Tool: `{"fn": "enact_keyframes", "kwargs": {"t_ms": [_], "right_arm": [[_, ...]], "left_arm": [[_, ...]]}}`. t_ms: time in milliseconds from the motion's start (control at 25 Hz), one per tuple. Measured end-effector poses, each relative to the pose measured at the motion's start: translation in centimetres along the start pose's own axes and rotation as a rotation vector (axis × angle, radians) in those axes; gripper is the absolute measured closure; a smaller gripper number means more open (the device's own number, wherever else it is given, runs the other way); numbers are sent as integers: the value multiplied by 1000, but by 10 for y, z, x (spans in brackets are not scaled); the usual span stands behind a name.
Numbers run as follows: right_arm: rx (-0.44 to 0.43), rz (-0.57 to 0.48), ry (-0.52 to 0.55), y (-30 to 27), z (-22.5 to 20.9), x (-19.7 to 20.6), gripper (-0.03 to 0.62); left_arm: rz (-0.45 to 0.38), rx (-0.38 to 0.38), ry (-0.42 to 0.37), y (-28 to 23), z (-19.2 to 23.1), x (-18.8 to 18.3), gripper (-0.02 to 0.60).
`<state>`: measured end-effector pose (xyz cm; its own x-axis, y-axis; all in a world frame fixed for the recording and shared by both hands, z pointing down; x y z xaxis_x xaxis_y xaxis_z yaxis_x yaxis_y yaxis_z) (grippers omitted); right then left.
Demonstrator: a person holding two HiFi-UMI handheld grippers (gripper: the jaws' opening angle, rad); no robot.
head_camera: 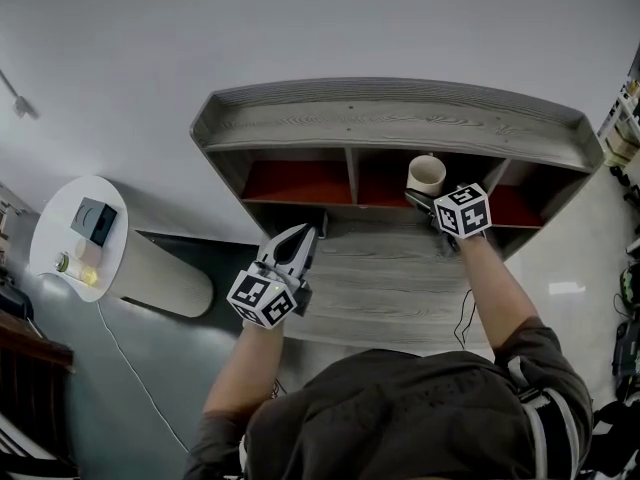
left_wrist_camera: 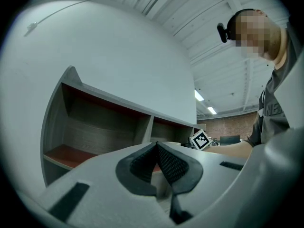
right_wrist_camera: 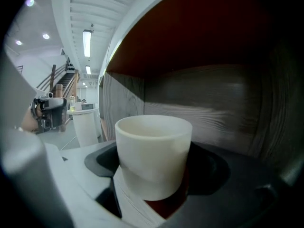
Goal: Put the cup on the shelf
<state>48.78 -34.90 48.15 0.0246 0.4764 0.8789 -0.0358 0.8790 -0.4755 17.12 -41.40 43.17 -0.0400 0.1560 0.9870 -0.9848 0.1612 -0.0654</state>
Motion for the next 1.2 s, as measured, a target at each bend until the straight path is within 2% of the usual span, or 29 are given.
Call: {"fn": "enact_keyframes", "kwargs": {"t_ms": [240, 520, 720, 1040, 1200], "right_arm": [[42, 29, -1, -15, -14, 4, 181], [45, -19, -30, -20, -18, 7, 180], [51, -13, -31, -20, -18, 8, 177], [106, -41, -14, -14, -20, -1, 119], [125, -65, -15, -4, -16, -4, 111]], "left_arm": [[0, -6, 9, -10, 3, 2, 581], [-4, -10, 21, -11, 8, 4, 581], [-13, -14, 25, -5, 11, 2, 581], [-23, -28, 20, 10, 15, -3, 581], [-27, -41, 19, 23, 14, -3, 581]]}}
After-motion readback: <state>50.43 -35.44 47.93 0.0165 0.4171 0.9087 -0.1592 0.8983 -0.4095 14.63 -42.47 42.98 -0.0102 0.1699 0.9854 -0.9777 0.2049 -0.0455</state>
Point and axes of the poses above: the fingertips, and each gripper's own axes: y backward along the fingers, z to its left, x out of its underside, the point moved 5 cm from there along y, backward along the fingers, and after that the axes turned 8 degrees about z, right-handed, at the moved point
